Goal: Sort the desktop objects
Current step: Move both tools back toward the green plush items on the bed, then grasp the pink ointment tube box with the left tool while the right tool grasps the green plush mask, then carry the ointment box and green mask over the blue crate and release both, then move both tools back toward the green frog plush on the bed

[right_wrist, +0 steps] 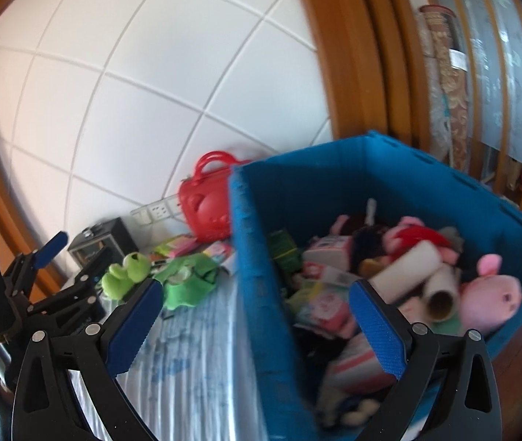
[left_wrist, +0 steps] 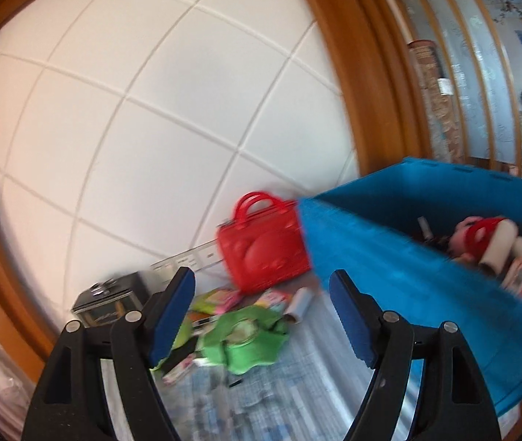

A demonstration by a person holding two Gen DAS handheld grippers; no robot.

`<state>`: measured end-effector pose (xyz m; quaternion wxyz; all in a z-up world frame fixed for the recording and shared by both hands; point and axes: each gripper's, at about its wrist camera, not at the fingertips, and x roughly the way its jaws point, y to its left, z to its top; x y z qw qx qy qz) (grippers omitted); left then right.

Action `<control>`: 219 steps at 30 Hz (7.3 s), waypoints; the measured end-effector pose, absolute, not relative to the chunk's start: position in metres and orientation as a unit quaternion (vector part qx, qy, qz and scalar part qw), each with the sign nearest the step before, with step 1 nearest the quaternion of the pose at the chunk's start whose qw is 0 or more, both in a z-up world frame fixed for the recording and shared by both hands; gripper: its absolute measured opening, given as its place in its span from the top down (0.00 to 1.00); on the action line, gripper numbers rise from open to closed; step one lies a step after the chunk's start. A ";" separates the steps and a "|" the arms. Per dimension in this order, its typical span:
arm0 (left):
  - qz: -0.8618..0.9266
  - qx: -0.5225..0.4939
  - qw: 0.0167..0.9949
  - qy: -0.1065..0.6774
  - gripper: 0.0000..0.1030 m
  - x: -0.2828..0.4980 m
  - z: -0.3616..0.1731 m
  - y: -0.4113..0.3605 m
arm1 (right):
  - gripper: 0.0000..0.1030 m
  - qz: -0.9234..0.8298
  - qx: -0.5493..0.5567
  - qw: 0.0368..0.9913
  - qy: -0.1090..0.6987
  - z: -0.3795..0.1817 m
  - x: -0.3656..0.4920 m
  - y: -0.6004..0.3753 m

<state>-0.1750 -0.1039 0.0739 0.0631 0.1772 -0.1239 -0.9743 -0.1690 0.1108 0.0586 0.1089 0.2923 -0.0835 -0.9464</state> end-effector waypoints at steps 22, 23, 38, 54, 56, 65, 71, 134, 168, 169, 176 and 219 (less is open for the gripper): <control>-0.941 0.248 0.212 -0.090 0.27 -0.219 -0.007 -0.337 | 0.01 -0.902 0.378 0.208 0.020 -0.076 -0.284 -0.110; -0.941 0.252 0.208 -0.086 0.27 -0.226 -0.012 -0.340 | 0.01 -0.897 0.387 0.213 0.027 -0.088 -0.299 -0.118; -0.925 0.344 0.113 -0.119 0.27 -0.320 -0.155 -0.394 | 0.01 -0.838 0.495 0.222 0.049 -0.241 -0.445 -0.178; -0.886 0.443 -0.021 -0.132 0.26 -0.368 -0.261 -0.398 | 0.01 -0.834 0.511 0.198 -0.055 -0.234 -0.456 -0.118; -0.891 0.435 -0.019 -0.129 0.26 -0.368 -0.259 -0.397 | 0.01 -0.837 0.506 0.201 -0.054 -0.230 -0.457 -0.121; -0.890 0.448 -0.020 -0.085 0.26 -0.378 -0.262 -0.425 | 0.01 -0.833 0.509 0.212 -0.053 -0.232 -0.456 -0.127; -0.891 0.440 -0.081 -0.076 0.26 -0.372 -0.253 -0.395 | 0.01 -0.834 0.507 0.209 -0.052 -0.233 -0.455 -0.128; -0.966 0.166 -0.128 -0.152 0.73 -0.260 0.086 -0.068 | 0.88 -0.985 0.145 0.092 -0.017 0.123 -0.147 0.098; -0.980 0.157 -0.018 -0.125 0.16 -0.260 0.103 0.041 | 0.14 -0.930 0.259 0.195 -0.171 0.080 -0.185 0.255; -0.981 0.155 -0.011 -0.120 0.16 -0.256 0.102 0.035 | 0.14 -0.929 0.260 0.201 -0.169 0.078 -0.181 0.251; -0.984 0.153 0.018 -0.084 0.16 -0.231 0.088 -0.017 | 0.12 -0.930 0.260 0.216 -0.144 0.077 -0.150 0.203; -0.928 0.299 0.216 -0.053 0.16 -0.222 -0.115 -0.424 | 0.03 -0.843 0.427 0.327 -0.020 -0.149 -0.396 -0.323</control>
